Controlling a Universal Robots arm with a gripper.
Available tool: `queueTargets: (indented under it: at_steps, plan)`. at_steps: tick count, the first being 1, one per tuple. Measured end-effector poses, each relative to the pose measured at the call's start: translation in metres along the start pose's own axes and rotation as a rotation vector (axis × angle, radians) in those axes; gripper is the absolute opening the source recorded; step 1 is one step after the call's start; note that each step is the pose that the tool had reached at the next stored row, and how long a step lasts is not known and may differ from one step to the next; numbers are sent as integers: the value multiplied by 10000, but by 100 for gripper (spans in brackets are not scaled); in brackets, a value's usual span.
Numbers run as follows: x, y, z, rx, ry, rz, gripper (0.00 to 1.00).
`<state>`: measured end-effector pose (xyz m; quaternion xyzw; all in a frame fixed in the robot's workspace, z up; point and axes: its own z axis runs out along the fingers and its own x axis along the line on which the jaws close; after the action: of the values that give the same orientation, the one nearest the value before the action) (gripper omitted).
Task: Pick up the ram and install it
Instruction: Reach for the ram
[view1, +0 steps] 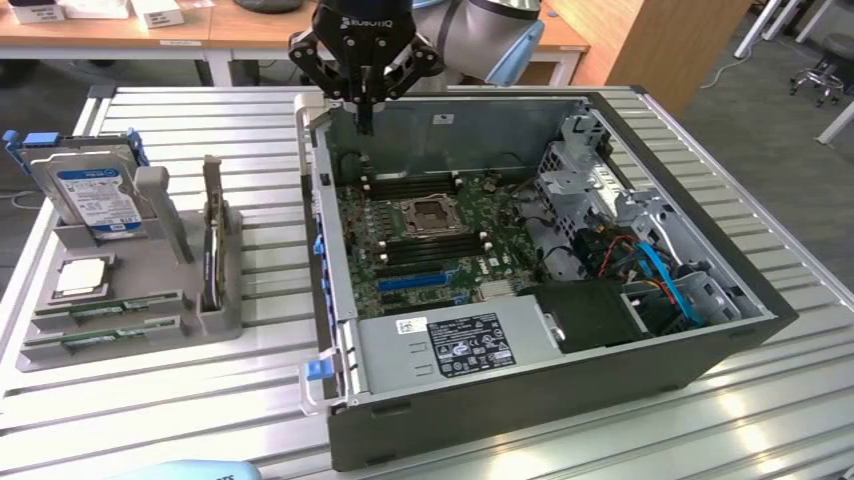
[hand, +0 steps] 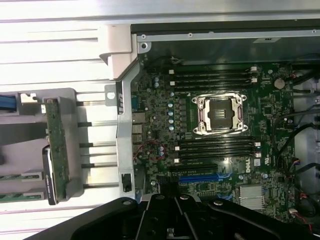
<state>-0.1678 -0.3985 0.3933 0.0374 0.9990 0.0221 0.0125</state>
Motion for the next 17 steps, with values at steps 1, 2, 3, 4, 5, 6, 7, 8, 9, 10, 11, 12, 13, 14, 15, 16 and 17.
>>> queueTargets:
  at_steps: [1,2,3,4,5,6,7,8,9,10,11,12,13,14,15,16,17]
  plan:
    - [2,0,0,0,-1,0,10]
    - [5,0,0,0,-1,0,10]
    - [8,1,0,0,0,1,10]
    - [10,1,0,0,0,1,10]
    - [13,2,0,0,-1,0,10]
    - [15,2,0,0,0,0,10]
    - [18,3,0,1,0,0,10]
    - [21,3,0,0,0,0,10]
    - [24,4,0,0,0,0,10]
    - [27,4,0,0,-1,0,10]
    - [30,5,0,0,0,1,10]
    - [33,5,0,0,0,0,10]
    - [36,5,0,0,0,-1,10]
    - [39,5,0,0,0,0,10]
    - [45,5,0,0,-1,1,10]
    - [51,5,0,0,0,0,10]
    - [58,5,-1,0,0,0,10]
